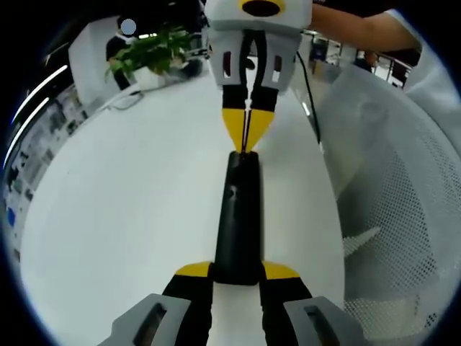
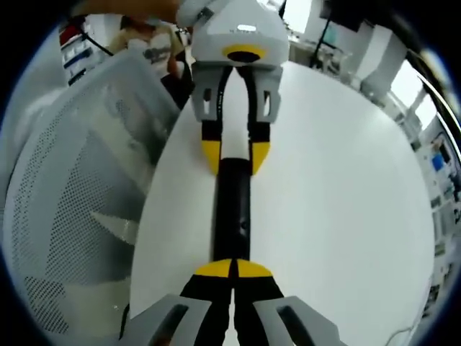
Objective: Press the specified remote control buttons in sequence, fully releasing each button before pressing the next.
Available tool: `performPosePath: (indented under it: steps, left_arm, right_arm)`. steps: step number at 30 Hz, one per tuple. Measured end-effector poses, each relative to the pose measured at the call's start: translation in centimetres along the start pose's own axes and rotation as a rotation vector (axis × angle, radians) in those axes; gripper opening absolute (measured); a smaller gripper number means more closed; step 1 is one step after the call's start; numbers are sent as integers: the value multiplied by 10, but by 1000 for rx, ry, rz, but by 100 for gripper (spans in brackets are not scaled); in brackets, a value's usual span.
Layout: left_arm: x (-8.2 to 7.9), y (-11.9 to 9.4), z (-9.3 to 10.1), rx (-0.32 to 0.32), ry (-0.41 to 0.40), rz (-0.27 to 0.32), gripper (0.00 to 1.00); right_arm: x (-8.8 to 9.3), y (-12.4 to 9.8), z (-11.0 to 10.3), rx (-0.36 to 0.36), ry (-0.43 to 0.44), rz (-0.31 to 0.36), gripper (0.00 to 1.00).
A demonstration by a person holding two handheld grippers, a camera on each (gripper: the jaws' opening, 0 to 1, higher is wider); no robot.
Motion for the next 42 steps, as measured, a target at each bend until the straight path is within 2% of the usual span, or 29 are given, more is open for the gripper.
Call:
performPosePath:
  steps: [6, 15, 42]
  left_arm:
    - [0, 0, 0, -1, 2, -3, 23]
    - [-1, 0, 0, 2, -5, -1, 24]
    - [1, 0, -1, 3, -11, 15, 24]
  right_arm:
    - [-7, -3, -1, 2, -20, -4, 0]
    - [-8, 0, 0, 1, -24, -13, 0]
    - [-6, 22, 3, -27, -33, -40, 0]
Point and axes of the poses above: the point that each gripper's makers call its tool centre point, and the gripper's own axes: y roughly forward along the fingers, z roughly to its right, x roughly out of its underside, the point moved 7 cm from there along -y, roughly backward along the fingers, and after that the axes turned 7 degrees about y, right-handed, at the moved point
